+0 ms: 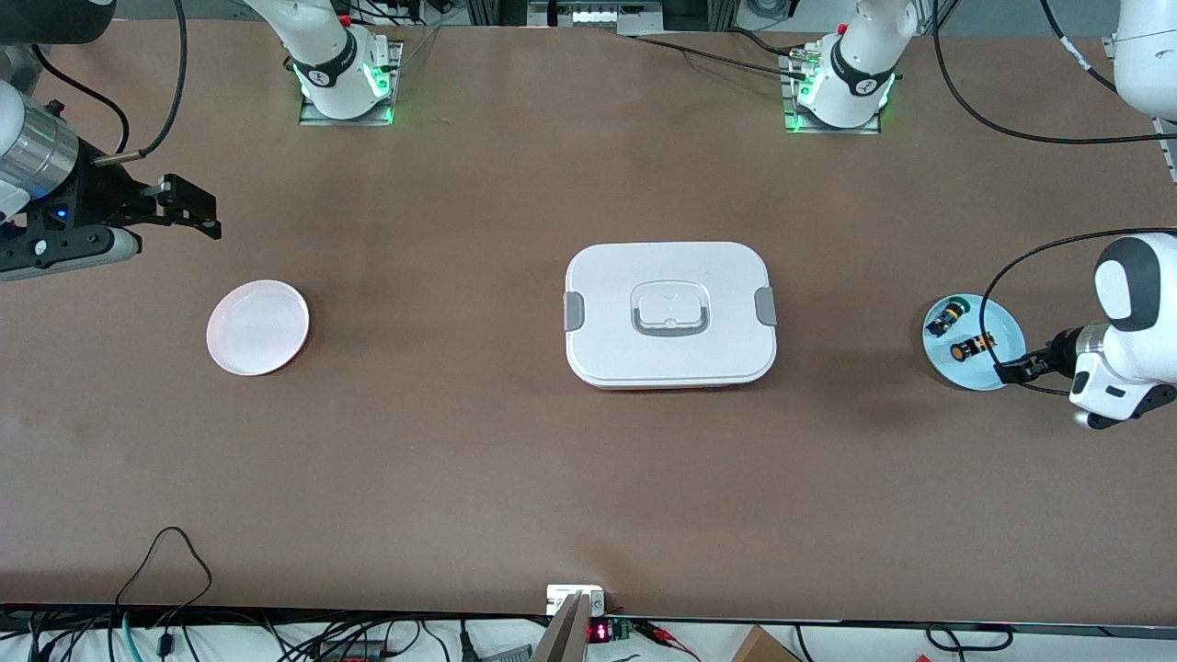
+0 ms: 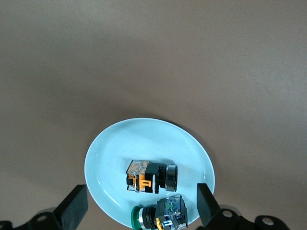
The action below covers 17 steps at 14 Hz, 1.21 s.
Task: Transfer orange switch to right arm and place
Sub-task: 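Lower the left gripper and grasp the orange-and-black switch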
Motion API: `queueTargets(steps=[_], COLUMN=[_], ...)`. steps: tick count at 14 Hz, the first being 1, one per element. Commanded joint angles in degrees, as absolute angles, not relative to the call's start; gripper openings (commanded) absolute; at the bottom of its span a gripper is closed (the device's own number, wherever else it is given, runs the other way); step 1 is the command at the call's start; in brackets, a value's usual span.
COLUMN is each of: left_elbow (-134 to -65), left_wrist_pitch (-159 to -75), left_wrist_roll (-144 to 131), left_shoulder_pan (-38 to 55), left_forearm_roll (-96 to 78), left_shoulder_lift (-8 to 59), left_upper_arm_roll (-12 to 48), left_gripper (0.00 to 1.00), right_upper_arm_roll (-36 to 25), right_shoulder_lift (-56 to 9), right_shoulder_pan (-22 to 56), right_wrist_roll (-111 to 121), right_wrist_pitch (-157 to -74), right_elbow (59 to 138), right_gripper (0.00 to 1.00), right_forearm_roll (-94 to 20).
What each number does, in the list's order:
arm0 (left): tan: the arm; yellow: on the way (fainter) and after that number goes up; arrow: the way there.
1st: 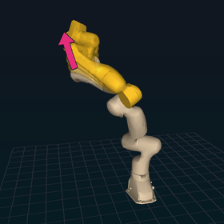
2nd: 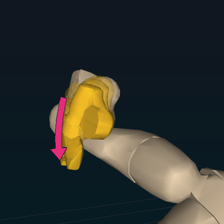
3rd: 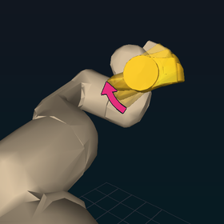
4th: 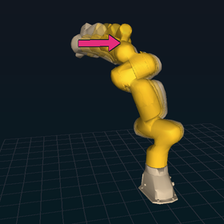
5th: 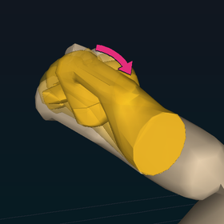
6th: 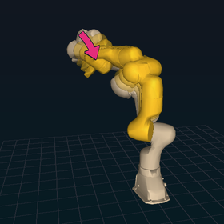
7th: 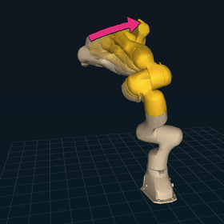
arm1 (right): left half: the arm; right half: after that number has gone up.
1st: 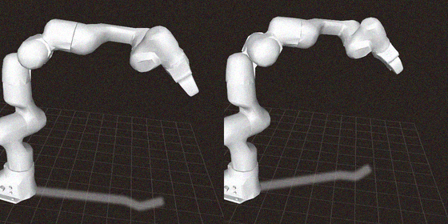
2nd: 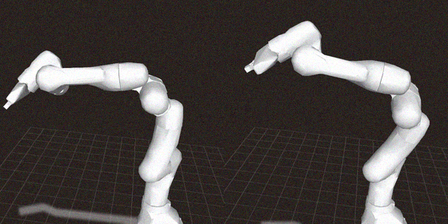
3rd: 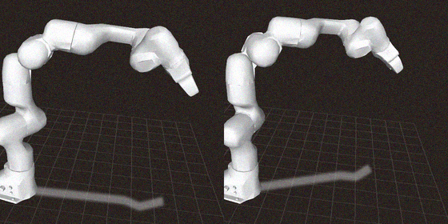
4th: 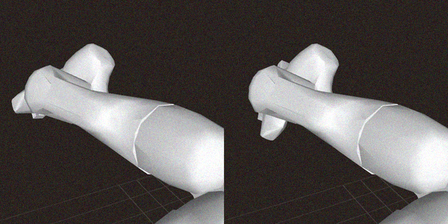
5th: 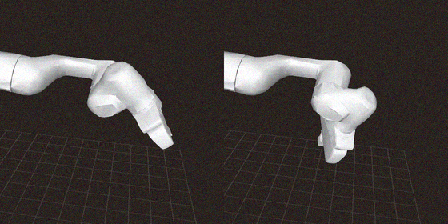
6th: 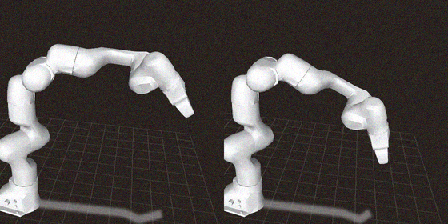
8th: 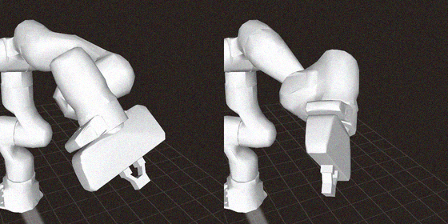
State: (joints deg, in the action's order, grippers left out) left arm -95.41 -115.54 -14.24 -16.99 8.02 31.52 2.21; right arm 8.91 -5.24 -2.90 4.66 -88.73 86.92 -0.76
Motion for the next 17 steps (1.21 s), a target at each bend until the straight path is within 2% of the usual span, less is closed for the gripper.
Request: queueTargets(steps=[1, 4, 7, 8, 17], left_elbow=[-101.7, -111.0, -119.6, -120.3, -120.1], left_wrist_pitch=[-121.8, -130.6, -145.0, -146.5, -145.4], left_wrist_roll=[-16.3, -16.1, -14.9, -13.9, -12.0], left_shoulder_pan=[-17.3, -17.5, -17.6, -17.6, -18.7], left_forearm_roll=[9.5, 9.3, 9.6, 9.5, 9.6], left_shoulder_lift=[29.5, 25.3, 25.1, 25.2, 24.6], left_upper_arm_roll=[2.5, 2.5, 2.5, 2.4, 2.2], left_gripper=[1.0, 1.0, 1.0, 1.0, 1.0], right_upper_arm_roll=[9.1, 9.1, 9.1, 9.0, 9.1], right_shoulder_lift=[-4.9, -5.4, -8.1, -9.0, -10.7], right_shoulder_pan=[-3.2, -3.2, -3.3, -3.4, -3.1], right_wrist_roll=[4.9, 4.6, 5.2, 5.2, 4.9], right_wrist_pitch=[-90.3, -90.4, -90.8, -90.9, -91.2], right_elbow=[86.4, 86.5, 86.4, 86.5, 86.5], right_gripper=[1.0, 1.0, 1.0, 1.0, 1.0], right_forearm_roll=[-1.4, -1.4, -1.4, -1.5, -1.1])
